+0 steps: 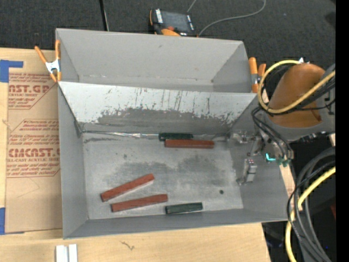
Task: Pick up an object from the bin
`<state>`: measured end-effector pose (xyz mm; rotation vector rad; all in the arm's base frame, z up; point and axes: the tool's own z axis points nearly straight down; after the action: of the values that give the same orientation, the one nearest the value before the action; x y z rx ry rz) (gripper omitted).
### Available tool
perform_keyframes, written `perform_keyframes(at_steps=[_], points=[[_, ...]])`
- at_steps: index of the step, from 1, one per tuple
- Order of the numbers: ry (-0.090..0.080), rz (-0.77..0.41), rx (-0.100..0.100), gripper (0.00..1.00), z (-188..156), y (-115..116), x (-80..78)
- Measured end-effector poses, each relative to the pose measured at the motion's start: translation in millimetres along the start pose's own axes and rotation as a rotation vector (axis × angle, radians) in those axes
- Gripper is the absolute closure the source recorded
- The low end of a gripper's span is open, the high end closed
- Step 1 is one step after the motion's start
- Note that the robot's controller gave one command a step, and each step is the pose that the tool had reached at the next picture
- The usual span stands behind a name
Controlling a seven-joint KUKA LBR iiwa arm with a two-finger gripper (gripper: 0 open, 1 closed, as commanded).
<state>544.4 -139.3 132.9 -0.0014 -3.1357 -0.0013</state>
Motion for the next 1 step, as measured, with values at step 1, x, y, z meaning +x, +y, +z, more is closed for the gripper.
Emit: perform_keyframes(at_steps=[1], points=[[-0.008,-0.005,-0.003,0.0,65.2,83.7,-40.8]])
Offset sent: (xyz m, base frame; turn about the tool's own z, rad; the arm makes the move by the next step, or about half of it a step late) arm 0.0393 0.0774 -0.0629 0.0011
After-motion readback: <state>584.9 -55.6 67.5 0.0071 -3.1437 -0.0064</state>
